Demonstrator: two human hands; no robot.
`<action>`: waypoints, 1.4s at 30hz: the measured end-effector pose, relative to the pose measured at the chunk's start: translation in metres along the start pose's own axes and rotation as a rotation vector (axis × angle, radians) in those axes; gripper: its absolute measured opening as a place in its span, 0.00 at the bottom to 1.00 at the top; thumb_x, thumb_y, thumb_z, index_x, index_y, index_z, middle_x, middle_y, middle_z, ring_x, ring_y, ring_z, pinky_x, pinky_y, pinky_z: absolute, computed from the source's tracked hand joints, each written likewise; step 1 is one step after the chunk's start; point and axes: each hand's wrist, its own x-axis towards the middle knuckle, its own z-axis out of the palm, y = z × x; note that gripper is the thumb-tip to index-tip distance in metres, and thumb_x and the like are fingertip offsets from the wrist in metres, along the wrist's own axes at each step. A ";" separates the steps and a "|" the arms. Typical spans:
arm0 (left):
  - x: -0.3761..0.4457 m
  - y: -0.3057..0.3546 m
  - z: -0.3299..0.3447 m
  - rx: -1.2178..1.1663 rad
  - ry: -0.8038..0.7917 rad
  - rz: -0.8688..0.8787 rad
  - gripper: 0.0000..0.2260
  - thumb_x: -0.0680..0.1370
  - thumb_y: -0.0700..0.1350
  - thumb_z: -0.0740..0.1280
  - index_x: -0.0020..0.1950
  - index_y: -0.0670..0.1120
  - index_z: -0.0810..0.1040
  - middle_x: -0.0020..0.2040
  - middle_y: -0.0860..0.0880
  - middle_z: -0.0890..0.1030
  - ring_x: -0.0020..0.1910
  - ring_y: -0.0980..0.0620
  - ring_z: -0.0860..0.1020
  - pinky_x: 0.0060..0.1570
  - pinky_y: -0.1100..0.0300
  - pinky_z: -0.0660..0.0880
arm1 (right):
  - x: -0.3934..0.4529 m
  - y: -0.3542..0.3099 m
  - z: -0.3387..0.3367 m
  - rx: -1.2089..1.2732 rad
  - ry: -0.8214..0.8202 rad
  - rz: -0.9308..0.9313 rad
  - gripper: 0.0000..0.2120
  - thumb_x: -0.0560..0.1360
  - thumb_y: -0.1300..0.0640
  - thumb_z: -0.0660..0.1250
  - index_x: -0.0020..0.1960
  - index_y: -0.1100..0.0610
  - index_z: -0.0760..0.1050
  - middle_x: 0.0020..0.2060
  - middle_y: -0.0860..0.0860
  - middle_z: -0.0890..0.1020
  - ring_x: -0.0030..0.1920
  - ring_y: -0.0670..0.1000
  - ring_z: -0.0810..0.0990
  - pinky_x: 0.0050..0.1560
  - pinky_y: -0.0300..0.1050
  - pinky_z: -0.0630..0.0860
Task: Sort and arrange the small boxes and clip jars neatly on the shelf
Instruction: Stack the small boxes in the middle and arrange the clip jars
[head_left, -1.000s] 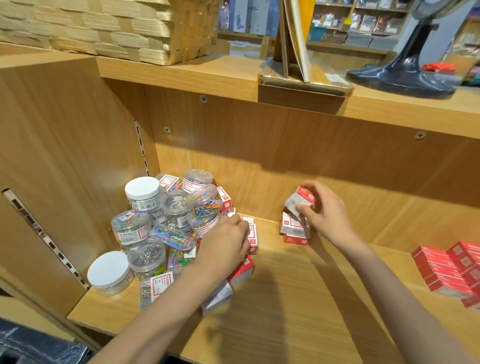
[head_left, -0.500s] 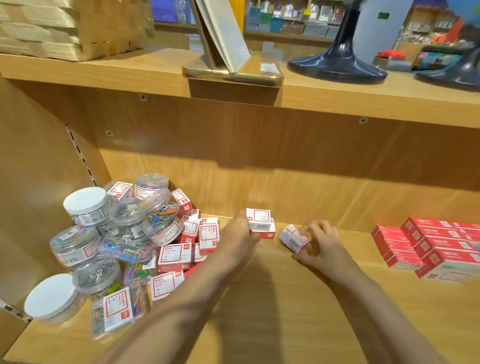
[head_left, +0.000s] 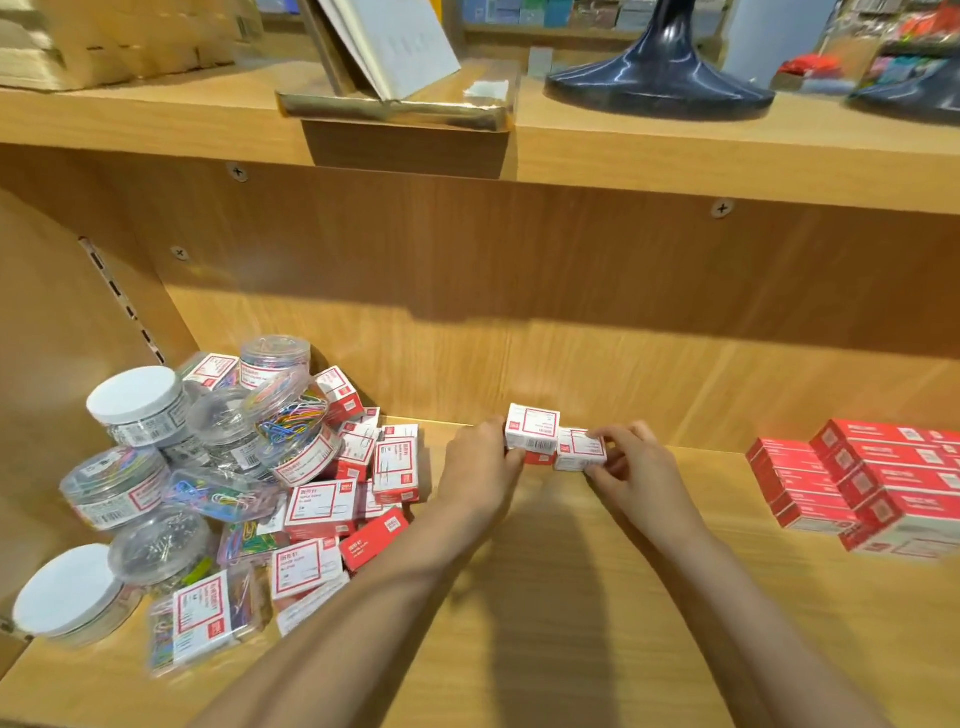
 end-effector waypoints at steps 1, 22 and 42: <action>0.001 0.002 0.002 -0.003 0.002 -0.009 0.12 0.76 0.44 0.64 0.59 0.44 0.75 0.56 0.43 0.80 0.56 0.43 0.75 0.53 0.54 0.69 | 0.000 0.002 0.000 0.002 0.013 0.006 0.14 0.68 0.65 0.71 0.53 0.58 0.76 0.44 0.51 0.72 0.36 0.45 0.76 0.40 0.24 0.69; 0.001 0.009 0.020 -0.205 -0.006 0.054 0.22 0.72 0.43 0.71 0.64 0.47 0.71 0.54 0.47 0.81 0.51 0.50 0.80 0.52 0.57 0.75 | -0.014 0.015 -0.026 -0.186 0.014 0.120 0.20 0.66 0.53 0.74 0.46 0.57 0.64 0.46 0.52 0.68 0.44 0.56 0.73 0.40 0.47 0.68; 0.002 0.003 0.008 -0.350 0.029 0.112 0.16 0.70 0.40 0.72 0.53 0.48 0.70 0.53 0.47 0.79 0.49 0.53 0.78 0.51 0.55 0.76 | -0.006 0.011 -0.020 -0.021 0.111 0.046 0.17 0.68 0.62 0.72 0.56 0.58 0.74 0.50 0.51 0.70 0.42 0.49 0.75 0.48 0.41 0.74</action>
